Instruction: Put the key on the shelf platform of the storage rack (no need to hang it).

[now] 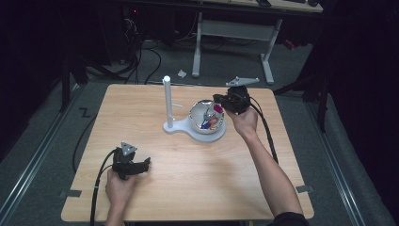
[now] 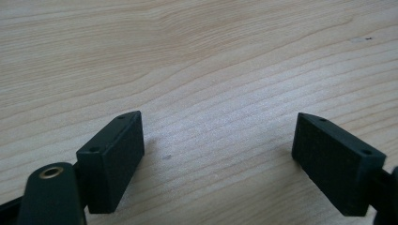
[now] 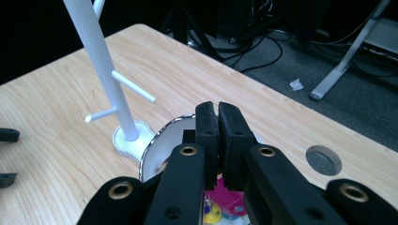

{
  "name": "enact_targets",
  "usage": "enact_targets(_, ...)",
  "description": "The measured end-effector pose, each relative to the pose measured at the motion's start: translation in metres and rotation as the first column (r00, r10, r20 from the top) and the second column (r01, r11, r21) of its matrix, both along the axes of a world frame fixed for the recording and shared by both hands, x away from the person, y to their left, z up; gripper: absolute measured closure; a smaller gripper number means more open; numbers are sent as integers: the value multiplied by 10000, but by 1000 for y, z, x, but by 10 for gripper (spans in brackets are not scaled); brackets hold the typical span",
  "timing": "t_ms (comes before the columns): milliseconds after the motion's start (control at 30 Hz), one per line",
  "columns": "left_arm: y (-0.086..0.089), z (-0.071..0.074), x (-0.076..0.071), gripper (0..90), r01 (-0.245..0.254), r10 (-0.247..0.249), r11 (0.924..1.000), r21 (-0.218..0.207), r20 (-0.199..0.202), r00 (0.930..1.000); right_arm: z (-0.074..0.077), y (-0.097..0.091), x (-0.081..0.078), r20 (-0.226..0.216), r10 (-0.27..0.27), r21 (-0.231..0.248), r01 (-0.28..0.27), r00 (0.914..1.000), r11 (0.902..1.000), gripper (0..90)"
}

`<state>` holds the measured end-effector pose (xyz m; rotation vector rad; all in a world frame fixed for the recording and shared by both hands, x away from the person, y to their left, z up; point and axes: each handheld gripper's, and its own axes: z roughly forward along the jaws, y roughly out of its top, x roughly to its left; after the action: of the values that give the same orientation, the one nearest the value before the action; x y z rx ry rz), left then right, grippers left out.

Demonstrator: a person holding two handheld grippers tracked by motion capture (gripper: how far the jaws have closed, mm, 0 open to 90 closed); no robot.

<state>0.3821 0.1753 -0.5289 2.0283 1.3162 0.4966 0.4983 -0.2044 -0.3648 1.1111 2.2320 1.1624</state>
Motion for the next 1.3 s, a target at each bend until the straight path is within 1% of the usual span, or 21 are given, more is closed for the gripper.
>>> enact_targets(100, 0, 0, 0, 177, 1, -1, 10000, 0, -1, 10000, -6, 3, -1, -45, 79, -377, -81, 10000, 9993, 886)
enact_targets(200, 0, 0, 0, 177, 1, -1, 10000, 0, 0, 10000, -8, 4, 0, -196, 137, -358, -144, 9997, 9993, 887)
enact_targets(233, 0, 0, 0, 177, 2, -2, 10000, 1, 0, 10000, -12, 5, 1, -272, 208, -429, -220, 9994, 9988, 886)
enact_targets(400, 0, 0, 0, 177, 0, 0, 10000, 0, 0, 10000, -18, 8, 2, -351, 253, -408, -267, 9991, 9988, 886)
enact_targets(467, 0, 0, 0, 177, -1, 1, 10000, -1, 0, 10000, -21, 9, 2, -410, 183, -388, -199, 9990, 9991, 886)
enact_targets(600, 0, 0, 0, 177, 0, 0, 10000, -1, 1, 10000, -25, 7, 6, -347, 40, -410, -54, 9994, 9991, 886)
enact_targets(667, 0, 0, 0, 177, 1, -1, 10000, 2, 0, 10000, -25, 6, 7, -336, -66, -363, 54, 9994, 9993, 886)
enact_targets(700, 0, 0, 0, 177, 0, 0, 10000, -1, 0, 10000, -23, 3, 9, -307, -208, -174, 203, 9993, 9996, 886)
enact_targets(767, 0, 0, 0, 177, 2, -2, 10000, 3, -1, 10000, -21, 0, 10, -239, -296, -17, 296, 9993, 9996, 886)
enact_targets(900, 0, 0, 0, 177, -1, 1, 10000, 2, 2, 10000, -15, -2, 11, -139, -358, -33, 357, 9993, 9994, 886)
enact_targets(1067, 0, 0, 0, 177, -1, 1, 10000, 1, 1, 10000, -16, -1, 13, -46, -461, -191, 460, 9989, 9988, 886)
enact_targets(1100, 0, 0, 0, 177, 1, -1, 10000, 2, -1, 10000, -18, -2, 15, -50, -578, -73, 578, 9983, 9983, 887)
enact_targets(1133, 0, 0, 0, 177, 1, -1, 10000, 2, -1, 10000, -18, -2, 15, -50, -578, -73, 578, 9983, 9983, 887)
enact_targets(1167, 0, 0, 0, 177, -1, 1, 10000, 1, 0, 10000, -16, -4, 16, -22, -678, 77, 678, 9977, 9977, 887)
enact_targets(1200, 0, 0, 0, 177, -1, 1, 10000, 1, 0, 10000, -16, -4, 16, -22, -678, 77, 678, 9977, 9977, 887)
enact_targets(1300, 0, 0, 0, 177, -8, 8, 10000, -6, 5, 10000, -6, -5, 16, 265, -704, 106, 702, 9972, 9975, 887)
